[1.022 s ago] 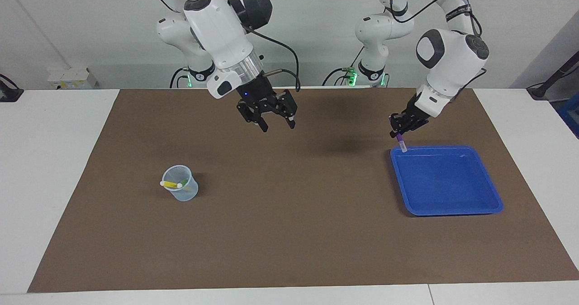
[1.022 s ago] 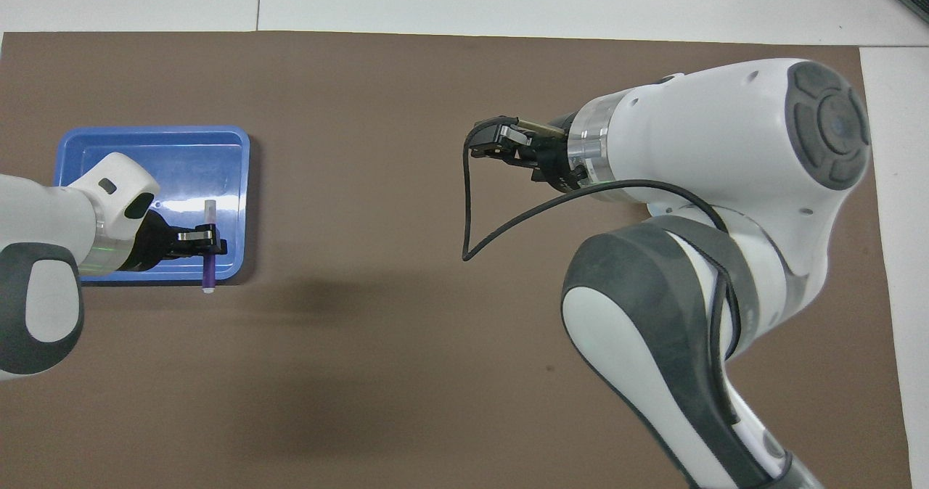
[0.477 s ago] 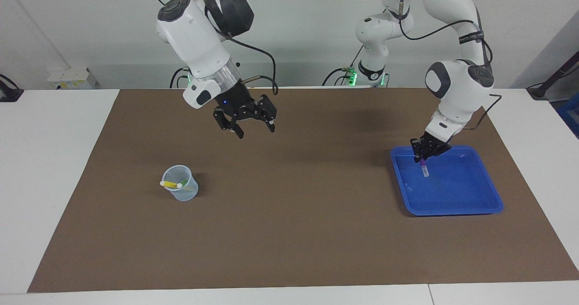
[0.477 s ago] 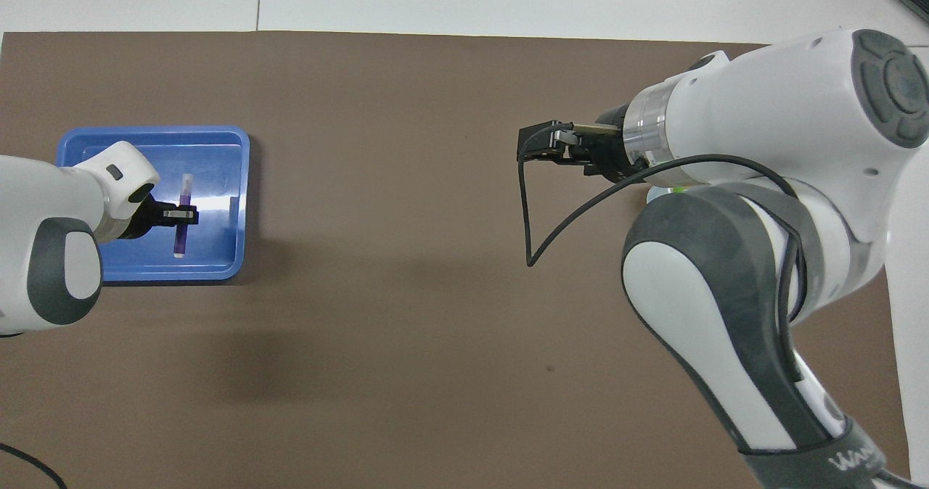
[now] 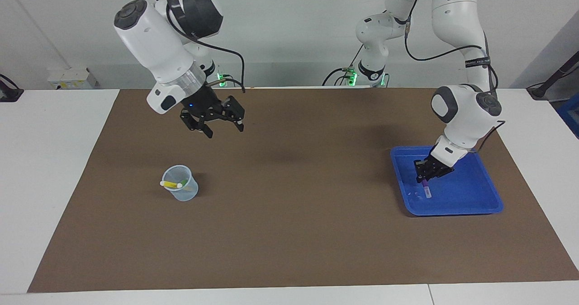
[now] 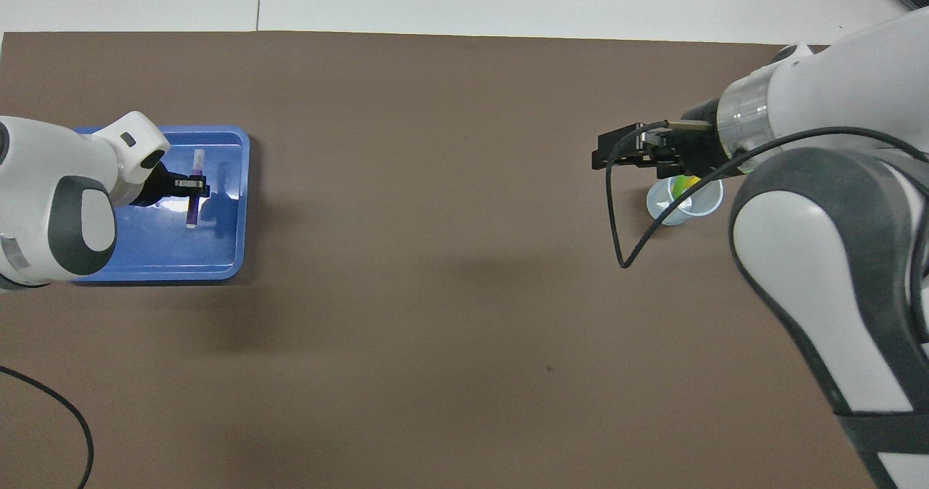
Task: Right arm passes pens to left for tray arrangement
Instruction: 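Release the purple pen in the tray while the right gripper reaches the cup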
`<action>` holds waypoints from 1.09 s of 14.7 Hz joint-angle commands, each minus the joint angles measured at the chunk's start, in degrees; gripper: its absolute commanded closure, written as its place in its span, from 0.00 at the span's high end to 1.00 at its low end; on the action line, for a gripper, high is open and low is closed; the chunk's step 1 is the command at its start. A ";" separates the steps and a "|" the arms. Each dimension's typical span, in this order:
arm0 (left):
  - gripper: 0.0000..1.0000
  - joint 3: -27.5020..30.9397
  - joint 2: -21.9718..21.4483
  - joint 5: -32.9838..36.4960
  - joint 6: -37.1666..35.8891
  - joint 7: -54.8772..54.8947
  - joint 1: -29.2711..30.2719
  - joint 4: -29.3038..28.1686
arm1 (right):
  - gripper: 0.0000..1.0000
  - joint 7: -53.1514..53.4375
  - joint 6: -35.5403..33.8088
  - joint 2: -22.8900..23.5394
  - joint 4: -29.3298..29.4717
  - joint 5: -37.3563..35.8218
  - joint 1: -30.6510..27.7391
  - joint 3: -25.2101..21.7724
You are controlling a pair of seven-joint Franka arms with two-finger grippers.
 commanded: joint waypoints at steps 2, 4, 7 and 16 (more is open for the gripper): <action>0.00 -0.38 1.07 1.30 0.62 -0.19 0.25 1.32 | 1.00 -10.59 -3.49 -1.70 -1.69 -2.16 -4.83 0.56; 0.00 -0.38 1.51 1.30 1.67 -0.89 0.16 1.06 | 1.00 -10.60 -4.89 -2.40 -2.74 -5.86 -4.84 0.56; 0.00 -0.38 1.77 1.30 2.21 -0.98 0.16 0.62 | 1.00 -10.86 -6.05 -4.33 -6.60 -10.86 -5.36 0.48; 0.21 -0.38 1.77 1.30 2.82 -4.31 -0.10 -0.44 | 0.99 -41.51 5.27 -1.88 -8.29 -18.35 -8.70 0.65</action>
